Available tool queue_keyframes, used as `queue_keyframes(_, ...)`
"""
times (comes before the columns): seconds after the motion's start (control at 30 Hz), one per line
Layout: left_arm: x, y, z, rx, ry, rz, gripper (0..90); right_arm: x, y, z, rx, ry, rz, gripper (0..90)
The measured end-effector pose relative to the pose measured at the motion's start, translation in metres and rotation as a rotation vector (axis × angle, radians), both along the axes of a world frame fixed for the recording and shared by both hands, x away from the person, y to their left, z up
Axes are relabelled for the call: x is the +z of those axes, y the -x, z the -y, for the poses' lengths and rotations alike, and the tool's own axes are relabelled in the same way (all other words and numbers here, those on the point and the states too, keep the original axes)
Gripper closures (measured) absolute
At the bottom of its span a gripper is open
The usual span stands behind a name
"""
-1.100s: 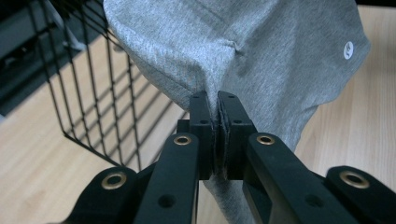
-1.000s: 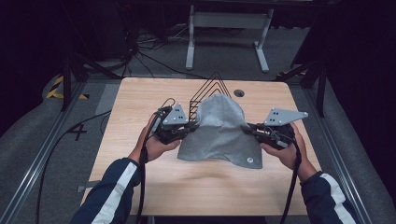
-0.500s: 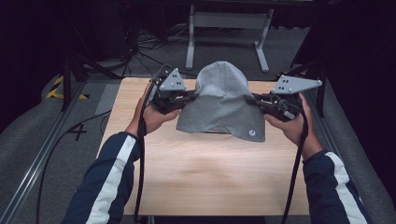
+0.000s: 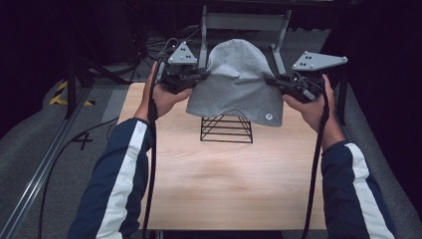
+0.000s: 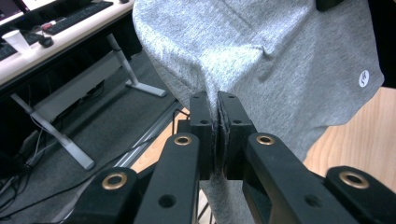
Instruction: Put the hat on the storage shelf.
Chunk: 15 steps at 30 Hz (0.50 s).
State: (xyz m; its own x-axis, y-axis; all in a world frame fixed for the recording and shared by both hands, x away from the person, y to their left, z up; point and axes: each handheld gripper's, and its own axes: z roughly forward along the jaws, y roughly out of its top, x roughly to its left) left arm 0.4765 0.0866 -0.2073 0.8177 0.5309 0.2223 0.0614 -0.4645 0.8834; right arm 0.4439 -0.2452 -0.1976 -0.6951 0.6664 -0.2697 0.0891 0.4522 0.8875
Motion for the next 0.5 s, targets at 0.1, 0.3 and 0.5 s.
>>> queue_keyframes(0.1, 0.000, -0.009, 0.001, 0.016, 0.008, -0.010, 85.9, 0.003, -0.010, -0.001, -0.012, -0.008, 0.004, 84.4)
queue_keyframes(0.3, 0.002, -0.023, 0.002, 0.040, 0.021, -0.005, 85.9, 0.007, -0.029, -0.007, -0.038, -0.013, 0.010, 84.4)
queue_keyframes(0.5, 0.000, -0.035, 0.006, 0.056, 0.018, -0.012, 85.8, 0.006, -0.039, -0.010, -0.049, -0.016, 0.009, 84.4)
